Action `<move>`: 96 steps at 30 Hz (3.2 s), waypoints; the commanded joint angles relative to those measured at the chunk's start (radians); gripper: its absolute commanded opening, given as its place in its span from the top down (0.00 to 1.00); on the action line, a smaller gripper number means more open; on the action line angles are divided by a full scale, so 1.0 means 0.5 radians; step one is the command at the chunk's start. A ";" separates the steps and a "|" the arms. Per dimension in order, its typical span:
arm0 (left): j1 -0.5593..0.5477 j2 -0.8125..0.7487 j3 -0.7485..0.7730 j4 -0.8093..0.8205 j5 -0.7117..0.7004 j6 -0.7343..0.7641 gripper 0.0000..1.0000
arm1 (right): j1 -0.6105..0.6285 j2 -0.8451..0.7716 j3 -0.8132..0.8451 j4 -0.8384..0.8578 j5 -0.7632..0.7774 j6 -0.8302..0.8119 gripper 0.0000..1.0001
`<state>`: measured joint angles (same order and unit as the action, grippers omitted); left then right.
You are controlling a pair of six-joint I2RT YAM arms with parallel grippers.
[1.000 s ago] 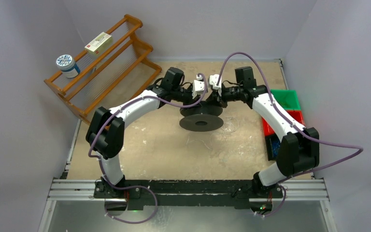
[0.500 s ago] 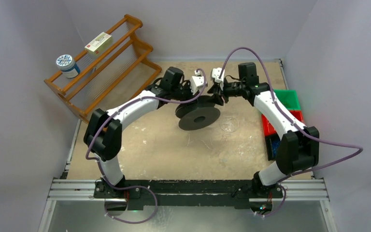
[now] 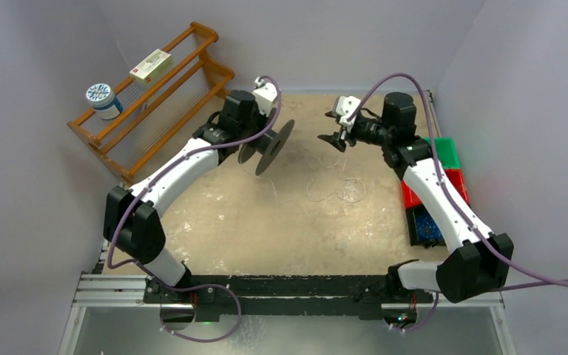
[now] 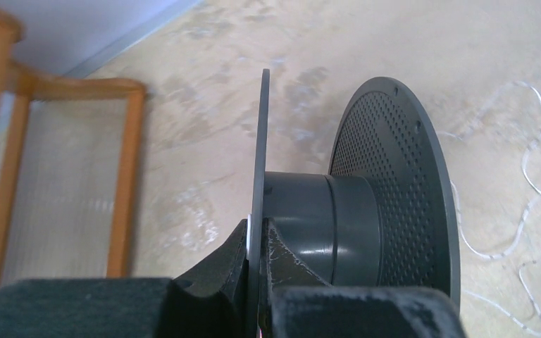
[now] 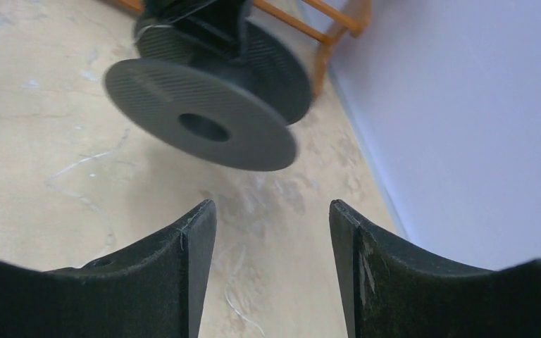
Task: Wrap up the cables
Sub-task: Wrap the cable around the cable reel.
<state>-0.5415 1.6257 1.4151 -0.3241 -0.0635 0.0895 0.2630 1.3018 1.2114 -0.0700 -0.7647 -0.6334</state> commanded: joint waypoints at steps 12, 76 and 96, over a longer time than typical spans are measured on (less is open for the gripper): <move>0.358 -0.337 -0.096 0.328 -0.004 -0.467 1.00 | 0.777 0.567 -0.205 0.598 0.227 0.544 0.34; 0.159 -0.549 -0.537 0.173 0.061 0.119 1.00 | 0.101 1.216 0.786 0.292 -0.975 1.395 1.00; -0.015 -0.289 -0.526 0.374 -0.773 0.052 1.00 | 0.442 1.206 0.645 0.645 -1.401 1.642 1.00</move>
<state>-0.5591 1.4475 1.1458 -0.1726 -0.2554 0.1173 0.4297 1.9453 1.5242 0.1982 -1.3304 0.1776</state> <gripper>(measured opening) 0.025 0.008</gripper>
